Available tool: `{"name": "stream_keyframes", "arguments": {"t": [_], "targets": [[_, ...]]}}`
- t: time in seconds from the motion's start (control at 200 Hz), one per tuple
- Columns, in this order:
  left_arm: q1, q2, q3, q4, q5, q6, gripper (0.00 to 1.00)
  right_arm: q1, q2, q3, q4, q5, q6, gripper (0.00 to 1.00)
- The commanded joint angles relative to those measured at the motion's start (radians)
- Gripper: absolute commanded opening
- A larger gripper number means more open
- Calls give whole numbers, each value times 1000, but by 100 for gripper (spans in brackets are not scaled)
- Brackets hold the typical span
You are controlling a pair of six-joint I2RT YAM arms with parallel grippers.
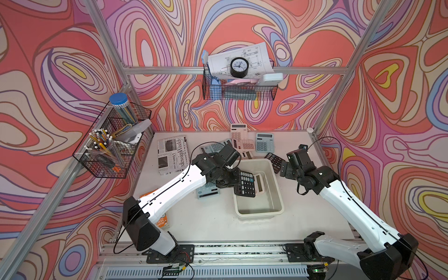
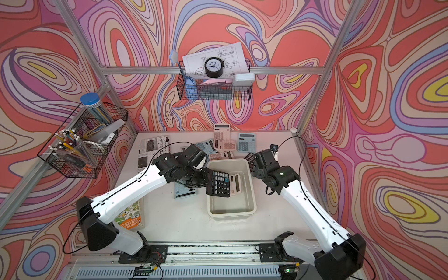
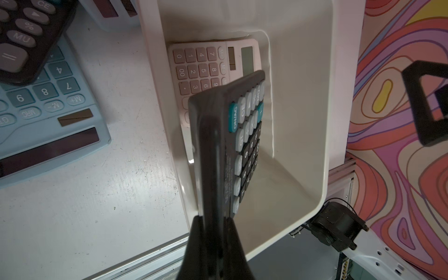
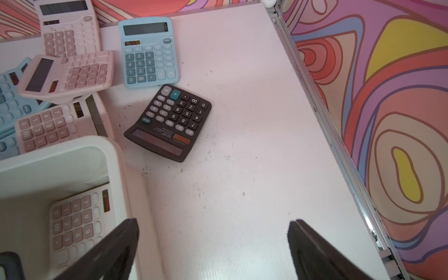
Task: Put the calculator in the storage box
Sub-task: Adjust the calculator in the storage box.
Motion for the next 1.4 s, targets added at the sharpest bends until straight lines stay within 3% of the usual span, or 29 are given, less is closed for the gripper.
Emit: {"name": "stream_keyframes", "arguments": {"t": [0.0,0.411,0.711,0.982,1.397], "targets": [[-8,47,44,40,-27,-17,0,-4,-14,-22,27,-30,-6,98],[-17,234,96,89,11,-32,0,-7,8,-20,32,-56,-13,98],[-22,277,98,140,50,-43,0,-8,8,-26,28,-61,-12,98],[-21,275,77,191,106,-57,0,-8,5,-20,20,-59,-13,98],[1,143,28,97,-7,-50,0,-8,-3,-22,19,-62,-13,98]]}}
